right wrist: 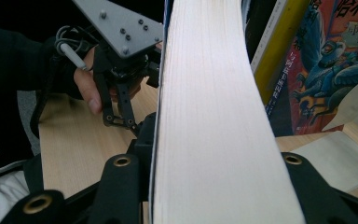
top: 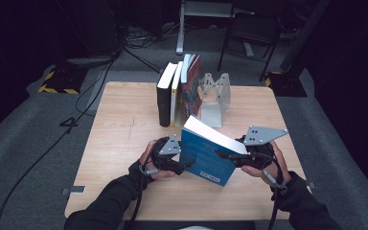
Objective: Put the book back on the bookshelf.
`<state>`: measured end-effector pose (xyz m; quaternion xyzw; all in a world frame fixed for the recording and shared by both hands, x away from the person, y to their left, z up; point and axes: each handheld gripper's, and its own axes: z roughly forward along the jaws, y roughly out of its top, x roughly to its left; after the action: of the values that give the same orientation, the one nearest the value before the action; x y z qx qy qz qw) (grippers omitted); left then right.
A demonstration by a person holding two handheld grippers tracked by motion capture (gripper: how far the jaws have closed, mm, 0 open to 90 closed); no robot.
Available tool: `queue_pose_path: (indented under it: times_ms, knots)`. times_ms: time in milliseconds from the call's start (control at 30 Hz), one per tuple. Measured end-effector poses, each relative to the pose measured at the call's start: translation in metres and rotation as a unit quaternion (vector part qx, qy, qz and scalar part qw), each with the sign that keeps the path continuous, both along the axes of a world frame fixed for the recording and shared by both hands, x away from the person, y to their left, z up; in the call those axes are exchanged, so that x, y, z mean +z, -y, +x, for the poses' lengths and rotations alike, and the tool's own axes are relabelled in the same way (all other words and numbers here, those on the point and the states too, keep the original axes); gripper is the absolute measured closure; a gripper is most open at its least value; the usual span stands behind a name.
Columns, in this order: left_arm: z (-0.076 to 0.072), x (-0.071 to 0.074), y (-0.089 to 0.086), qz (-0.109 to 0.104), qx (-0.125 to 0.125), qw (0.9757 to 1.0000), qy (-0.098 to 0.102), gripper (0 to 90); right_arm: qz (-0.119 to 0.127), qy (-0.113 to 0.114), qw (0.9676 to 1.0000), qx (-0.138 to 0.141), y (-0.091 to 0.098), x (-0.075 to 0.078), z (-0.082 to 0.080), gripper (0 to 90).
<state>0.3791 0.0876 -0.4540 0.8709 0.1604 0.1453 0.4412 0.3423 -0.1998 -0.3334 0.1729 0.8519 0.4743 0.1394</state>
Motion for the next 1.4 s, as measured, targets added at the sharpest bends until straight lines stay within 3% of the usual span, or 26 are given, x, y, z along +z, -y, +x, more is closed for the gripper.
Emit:
queue_pose_path:
  times_ms: [167,267,300,367,433,567,767,833,900,1400]
  knots:
    - [-0.011,-0.015,-0.015,0.046,0.005,0.9985,-0.029,27.5,-0.002,0.0,1.0,-0.002,-0.001,0.001,-0.001,59.5]
    - [-0.024,-0.024,-0.027,0.056,0.012,0.9964,-0.063,26.7,-0.002,-0.002,1.0,-0.007,0.0,0.001,-0.001,59.5]
    - [-0.024,-0.024,-0.027,0.056,0.012,0.9964,-0.063,26.3,-0.002,-0.002,1.0,-0.007,0.0,0.001,-0.001,59.5]
    - [-0.031,-0.03,-0.032,0.068,0.026,0.9947,-0.073,25.8,-0.001,-0.002,0.9999,-0.014,0.001,0.001,-0.002,59.6]
    - [-0.036,-0.036,-0.035,0.079,0.05,0.9914,-0.091,26.1,-0.002,-0.004,0.9998,-0.019,0.001,0.001,-0.002,59.6]
    - [-0.041,-0.041,-0.036,0.093,0.051,0.9898,-0.095,23.5,-0.004,-0.006,0.9995,-0.029,0.005,0.002,-0.003,59.6]
    - [-0.038,-0.045,-0.036,0.082,0.057,0.9902,-0.098,21.4,-0.004,-0.011,0.9992,-0.037,0.013,0.003,-0.003,59.7]
    - [-0.034,-0.048,-0.038,0.07,0.055,0.9902,-0.107,19.8,0.0,-0.016,0.999,-0.042,0.016,0.003,-0.003,59.8]
    - [-0.032,-0.05,-0.04,0.058,0.057,0.9915,-0.101,18.0,-0.002,-0.019,0.9989,-0.044,0.018,0.004,-0.002,59.8]
    - [-0.03,-0.05,-0.041,0.058,0.063,0.9911,-0.102,17.6,-0.006,-0.013,0.9976,-0.068,0.029,0.019,0.003,59.9]
